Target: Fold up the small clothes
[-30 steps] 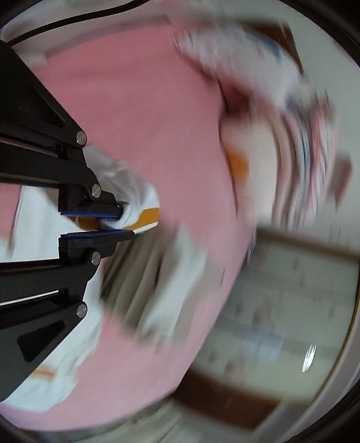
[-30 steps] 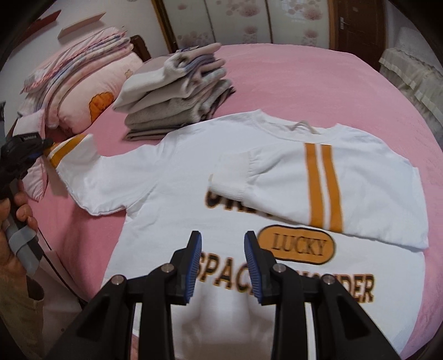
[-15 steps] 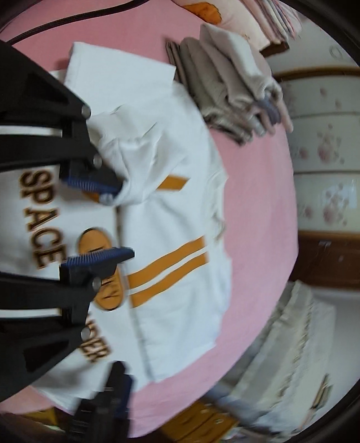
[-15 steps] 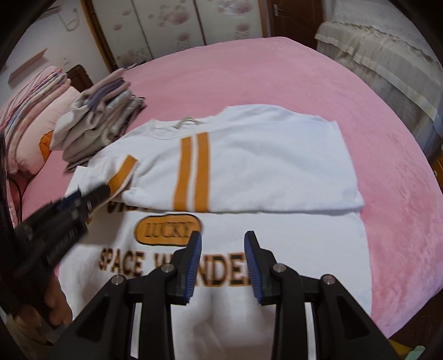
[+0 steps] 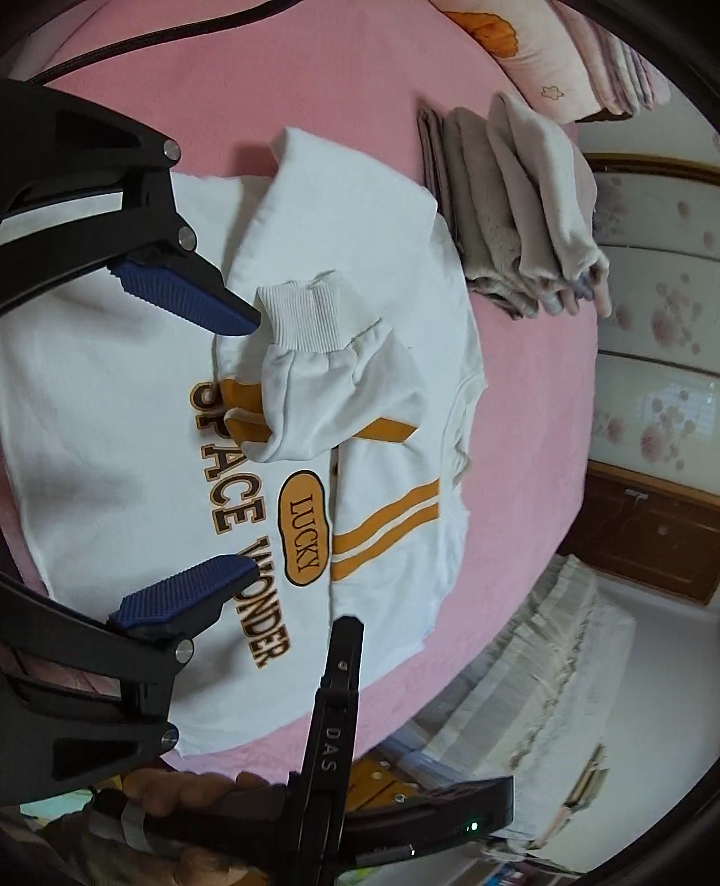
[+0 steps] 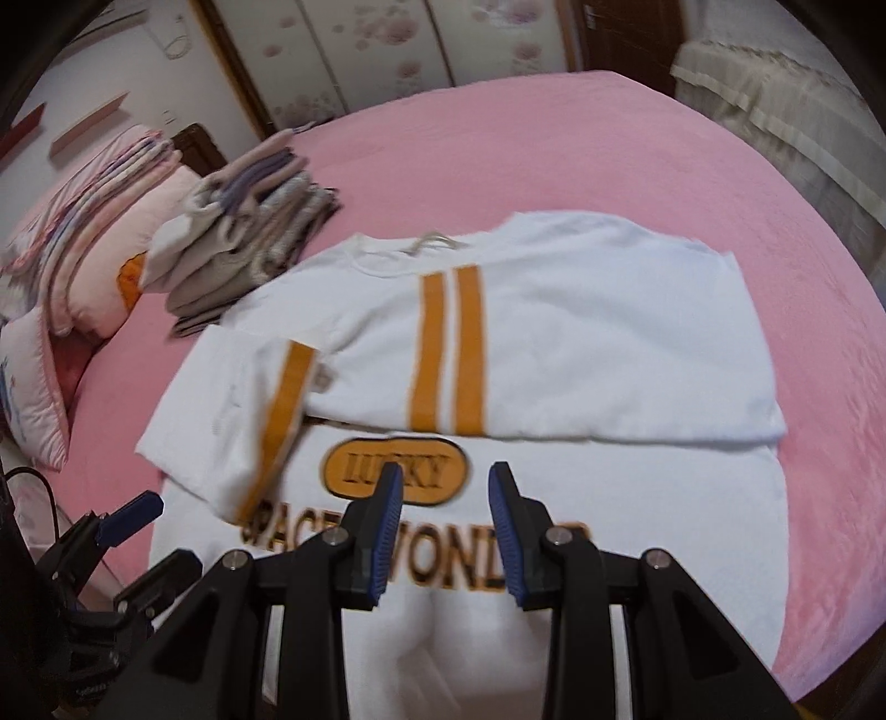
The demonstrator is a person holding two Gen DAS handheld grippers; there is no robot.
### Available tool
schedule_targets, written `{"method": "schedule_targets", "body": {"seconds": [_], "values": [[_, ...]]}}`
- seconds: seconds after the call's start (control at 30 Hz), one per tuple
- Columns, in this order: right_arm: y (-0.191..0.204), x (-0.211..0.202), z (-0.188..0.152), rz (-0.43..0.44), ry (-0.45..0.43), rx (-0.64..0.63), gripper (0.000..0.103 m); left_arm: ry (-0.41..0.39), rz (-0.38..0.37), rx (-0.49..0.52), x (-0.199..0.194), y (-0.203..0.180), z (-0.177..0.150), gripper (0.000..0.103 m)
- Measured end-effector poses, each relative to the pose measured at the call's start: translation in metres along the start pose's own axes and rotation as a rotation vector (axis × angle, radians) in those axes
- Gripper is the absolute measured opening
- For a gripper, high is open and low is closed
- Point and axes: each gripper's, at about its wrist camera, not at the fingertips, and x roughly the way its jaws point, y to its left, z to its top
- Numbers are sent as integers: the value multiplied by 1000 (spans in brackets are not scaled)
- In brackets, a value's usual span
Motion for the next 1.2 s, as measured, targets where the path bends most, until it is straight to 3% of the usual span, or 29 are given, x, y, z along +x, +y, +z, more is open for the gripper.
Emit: {"method": "schedule_targets", "body": {"seconds": [0.23, 0.33, 0.53, 0.73, 0.97, 1.03, 1.2], "values": [[59, -2, 12, 78, -7, -169, 32, -16, 121, -89, -4, 39, 1, 80], [92, 1, 15, 124, -3, -268, 32, 24, 224, -130, -3, 64, 0, 80], [161, 31, 6, 167, 19, -573, 32, 107, 328, -186, -7, 114, -15, 80], [196, 82, -20, -6, 84, -921, 32, 115, 346, -290, -15, 154, -26, 80], [216, 99, -57, -141, 90, -1211, 35, 107, 319, -362, -17, 175, -38, 80], [218, 106, -67, -183, 76, -1273, 41, 113, 307, -375, -15, 177, -42, 80], [229, 122, -71, -279, -1, -1324, 41, 126, 300, -377, -14, 176, -47, 80]]}}
